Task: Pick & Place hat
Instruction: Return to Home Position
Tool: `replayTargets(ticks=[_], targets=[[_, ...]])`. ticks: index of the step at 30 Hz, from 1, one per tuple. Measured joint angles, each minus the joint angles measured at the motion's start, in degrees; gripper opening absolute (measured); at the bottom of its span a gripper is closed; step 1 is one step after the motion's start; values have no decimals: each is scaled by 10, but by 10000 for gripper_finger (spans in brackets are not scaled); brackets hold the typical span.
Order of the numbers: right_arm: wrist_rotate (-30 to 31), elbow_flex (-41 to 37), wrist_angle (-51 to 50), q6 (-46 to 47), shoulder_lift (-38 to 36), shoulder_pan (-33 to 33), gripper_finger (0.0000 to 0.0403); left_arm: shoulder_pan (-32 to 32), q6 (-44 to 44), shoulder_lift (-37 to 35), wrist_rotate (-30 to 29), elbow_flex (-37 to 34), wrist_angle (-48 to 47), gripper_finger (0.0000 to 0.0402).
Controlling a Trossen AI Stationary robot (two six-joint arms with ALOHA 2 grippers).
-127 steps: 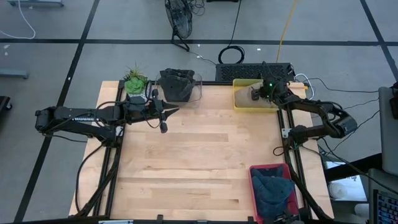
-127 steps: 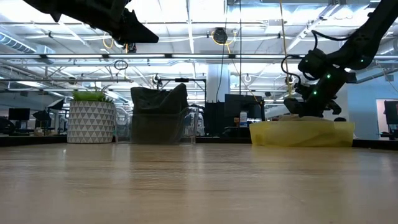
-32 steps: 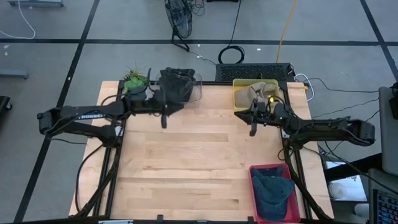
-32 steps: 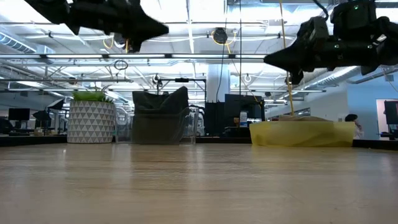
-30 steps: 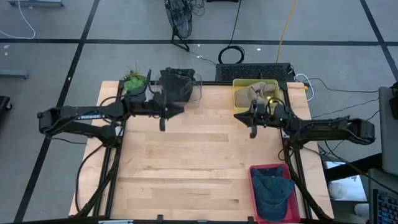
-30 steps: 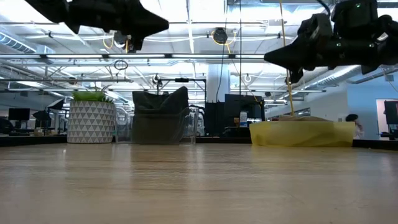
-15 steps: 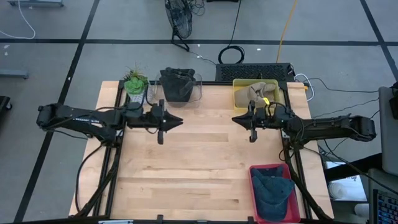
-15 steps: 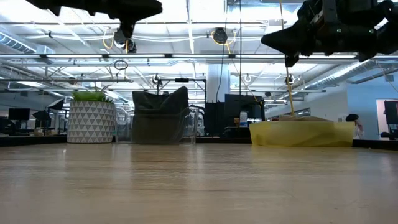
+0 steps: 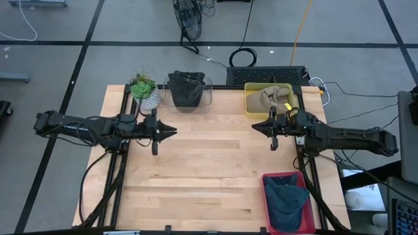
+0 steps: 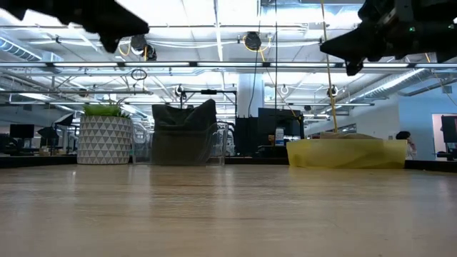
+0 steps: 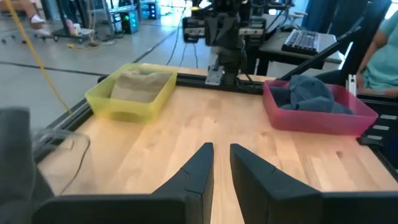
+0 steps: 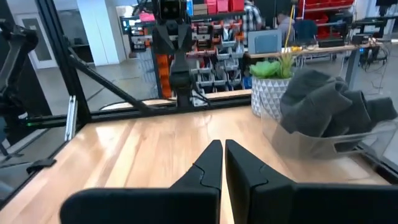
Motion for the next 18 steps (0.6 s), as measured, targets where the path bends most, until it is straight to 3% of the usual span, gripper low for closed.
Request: replayTargets(ticks=[3, 18], targets=[[0, -3, -35, 5, -41, 0, 0, -6, -17, -31, -13, -46, 28, 62], [1, -151, -3, 61, -239, 0, 0, -6, -68, -186, -15, -224, 88, 62]])
